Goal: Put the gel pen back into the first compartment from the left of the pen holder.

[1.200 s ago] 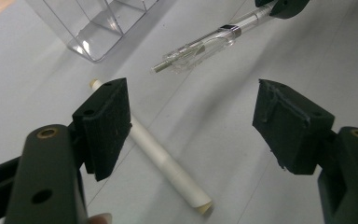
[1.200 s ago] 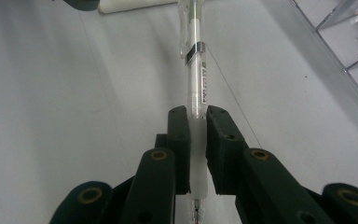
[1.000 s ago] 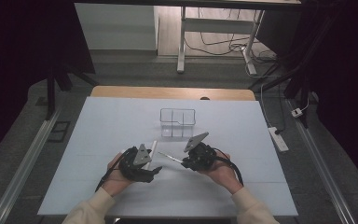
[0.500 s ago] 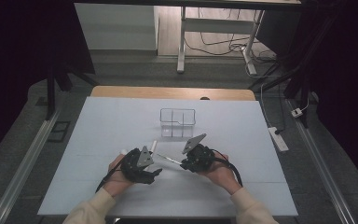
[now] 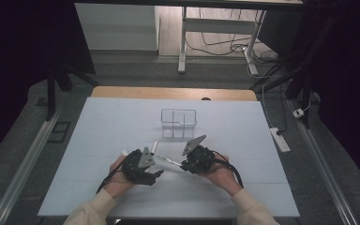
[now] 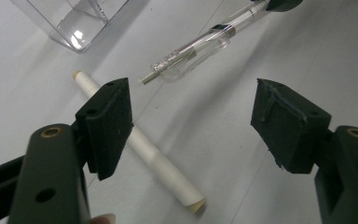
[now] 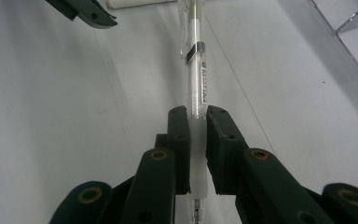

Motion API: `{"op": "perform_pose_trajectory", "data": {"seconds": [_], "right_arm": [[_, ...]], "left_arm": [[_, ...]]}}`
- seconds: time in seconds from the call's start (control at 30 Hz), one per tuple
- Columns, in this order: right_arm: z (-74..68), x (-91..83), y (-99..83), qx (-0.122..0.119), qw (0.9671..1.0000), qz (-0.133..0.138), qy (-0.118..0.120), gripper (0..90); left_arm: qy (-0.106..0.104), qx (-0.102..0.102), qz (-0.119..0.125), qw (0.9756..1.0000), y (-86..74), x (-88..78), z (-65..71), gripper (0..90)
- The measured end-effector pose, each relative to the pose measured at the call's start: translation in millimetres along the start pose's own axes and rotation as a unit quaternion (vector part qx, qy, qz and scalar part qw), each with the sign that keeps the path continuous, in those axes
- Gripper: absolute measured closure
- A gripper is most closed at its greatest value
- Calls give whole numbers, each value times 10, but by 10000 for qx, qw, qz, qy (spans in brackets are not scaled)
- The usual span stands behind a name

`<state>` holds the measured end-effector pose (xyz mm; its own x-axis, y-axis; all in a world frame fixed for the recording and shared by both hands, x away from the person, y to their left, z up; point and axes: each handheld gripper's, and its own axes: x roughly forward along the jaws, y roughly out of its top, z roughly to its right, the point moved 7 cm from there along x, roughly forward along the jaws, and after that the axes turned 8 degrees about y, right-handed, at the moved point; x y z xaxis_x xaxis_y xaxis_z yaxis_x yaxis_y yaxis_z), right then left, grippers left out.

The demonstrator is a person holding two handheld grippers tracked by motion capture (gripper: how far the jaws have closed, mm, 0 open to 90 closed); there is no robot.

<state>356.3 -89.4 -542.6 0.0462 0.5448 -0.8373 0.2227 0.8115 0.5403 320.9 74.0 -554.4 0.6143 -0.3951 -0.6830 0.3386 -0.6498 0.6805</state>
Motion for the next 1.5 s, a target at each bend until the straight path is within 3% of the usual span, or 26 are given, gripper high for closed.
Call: {"op": "perform_pose_trajectory", "data": {"seconds": [1.5], "right_arm": [[-17,17,7,-60,10000,18,34,796]], "left_arm": [[-75,2,7,10000,-2,19,43,300]]}}
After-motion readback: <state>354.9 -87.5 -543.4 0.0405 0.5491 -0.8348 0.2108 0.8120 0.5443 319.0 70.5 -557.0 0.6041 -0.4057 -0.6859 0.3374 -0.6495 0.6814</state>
